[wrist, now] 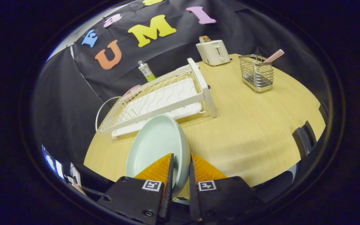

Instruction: Take the plate from the dish rack, then take the spoon from the basket and place it into the plate.

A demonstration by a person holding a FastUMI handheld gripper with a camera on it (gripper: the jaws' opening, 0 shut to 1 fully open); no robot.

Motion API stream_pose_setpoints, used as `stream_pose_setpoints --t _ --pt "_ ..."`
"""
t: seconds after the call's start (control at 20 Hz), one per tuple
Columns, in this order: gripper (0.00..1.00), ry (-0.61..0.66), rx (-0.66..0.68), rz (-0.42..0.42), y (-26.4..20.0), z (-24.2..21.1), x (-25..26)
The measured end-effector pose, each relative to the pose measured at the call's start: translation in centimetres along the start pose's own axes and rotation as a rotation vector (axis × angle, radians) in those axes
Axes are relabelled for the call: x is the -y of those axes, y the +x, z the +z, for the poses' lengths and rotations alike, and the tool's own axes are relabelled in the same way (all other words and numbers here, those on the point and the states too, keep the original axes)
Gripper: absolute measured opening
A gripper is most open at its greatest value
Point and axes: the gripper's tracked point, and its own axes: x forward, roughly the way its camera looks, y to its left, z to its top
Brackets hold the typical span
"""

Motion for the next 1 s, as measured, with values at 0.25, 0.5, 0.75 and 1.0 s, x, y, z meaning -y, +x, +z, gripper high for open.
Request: stream_pose_setpoints --t 0.25,0.5,0.75,1.0 --pt "0.42 -0.097 0.043 -0.039 0.7 -0.1 1.2" --pt "0.84 -0.279 0.288 -0.096 -1.4 3.1 2.5" --pt "1.0 -0.274 0.462 -0.132 -3.7 6.5 5.8" --pt "1.0 -0.211 0.578 -0.181 -6.0 11.6 13.0"
